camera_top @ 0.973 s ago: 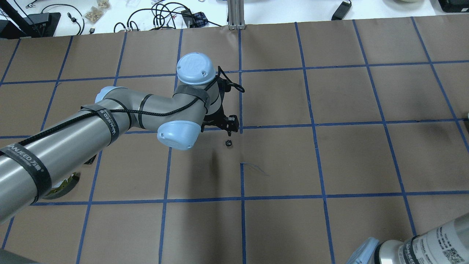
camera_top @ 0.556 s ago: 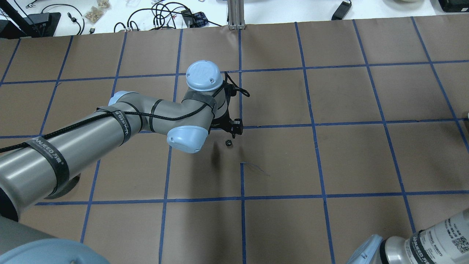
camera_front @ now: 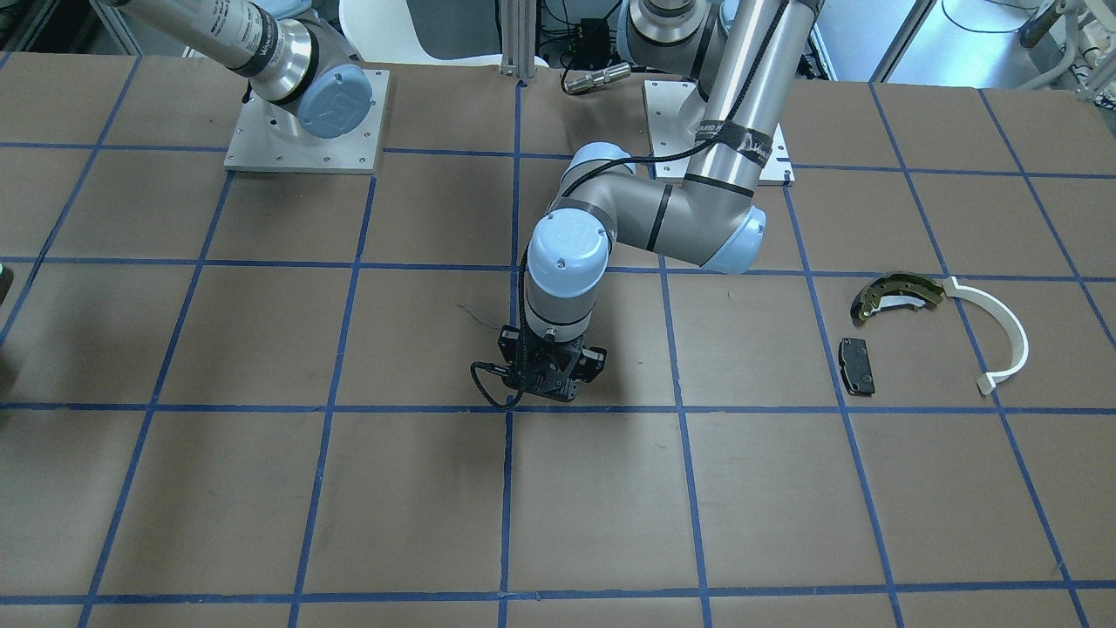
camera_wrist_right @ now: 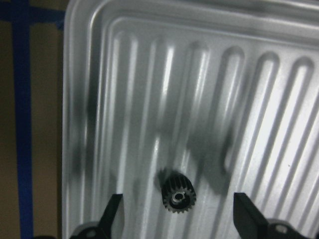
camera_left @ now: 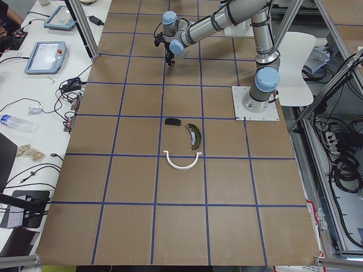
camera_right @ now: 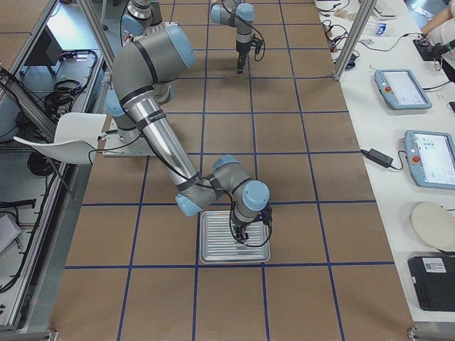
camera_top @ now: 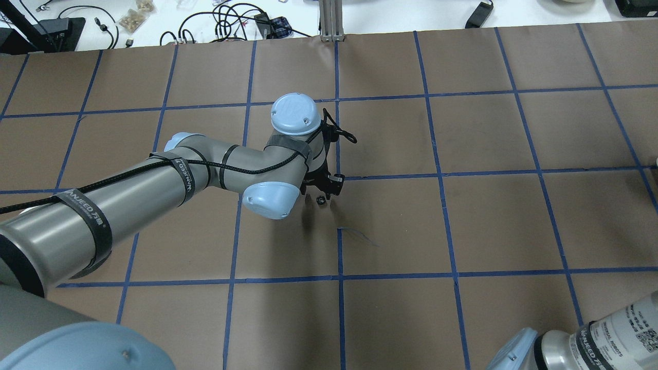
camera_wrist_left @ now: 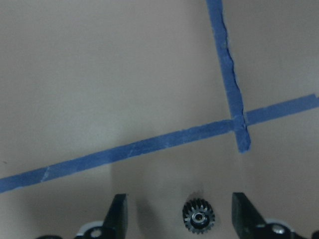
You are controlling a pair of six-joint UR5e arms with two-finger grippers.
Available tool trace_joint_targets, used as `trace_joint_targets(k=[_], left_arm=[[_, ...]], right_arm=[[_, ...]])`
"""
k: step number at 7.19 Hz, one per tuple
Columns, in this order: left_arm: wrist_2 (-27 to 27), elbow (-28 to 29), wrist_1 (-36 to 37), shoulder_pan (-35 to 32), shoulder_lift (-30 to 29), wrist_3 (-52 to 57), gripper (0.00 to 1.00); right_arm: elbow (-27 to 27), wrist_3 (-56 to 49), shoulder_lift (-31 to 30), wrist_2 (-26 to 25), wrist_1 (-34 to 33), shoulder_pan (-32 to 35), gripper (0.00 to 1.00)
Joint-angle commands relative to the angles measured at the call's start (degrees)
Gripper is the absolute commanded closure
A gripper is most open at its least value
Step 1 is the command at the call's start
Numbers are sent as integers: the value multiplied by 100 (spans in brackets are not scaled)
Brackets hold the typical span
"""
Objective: Place bearing gear from tray to pile
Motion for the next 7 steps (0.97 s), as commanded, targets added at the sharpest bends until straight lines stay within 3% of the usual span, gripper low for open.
trace_joint_targets(k=[1,2,3,4,5,6,7], left_arm=[[-1,-13,-65,-4,-32,6,44],[-1,-4,-65,-4,-32,6,45],[-1,-4,-65,-13,-41,6,60],[-1,-4,-74,-13,-41,23,90],[8,5,-74,-13,-41,23,100],[26,57,-83,-13,-23,32,100],[35,119,-265,66,151,128,100]], right_arm=[[3,-23,13,-14,0,3,52],[11,-145,31,-23,0,3,59],[3,-198,31,-40,0,3,73],[3,-198,31,-41,0,3,83],[3,-198,14,-41,0,-5,90],[3,-172,-30,-67,61,-5,100],[-6,-155,-213,-232,105,-5,100]])
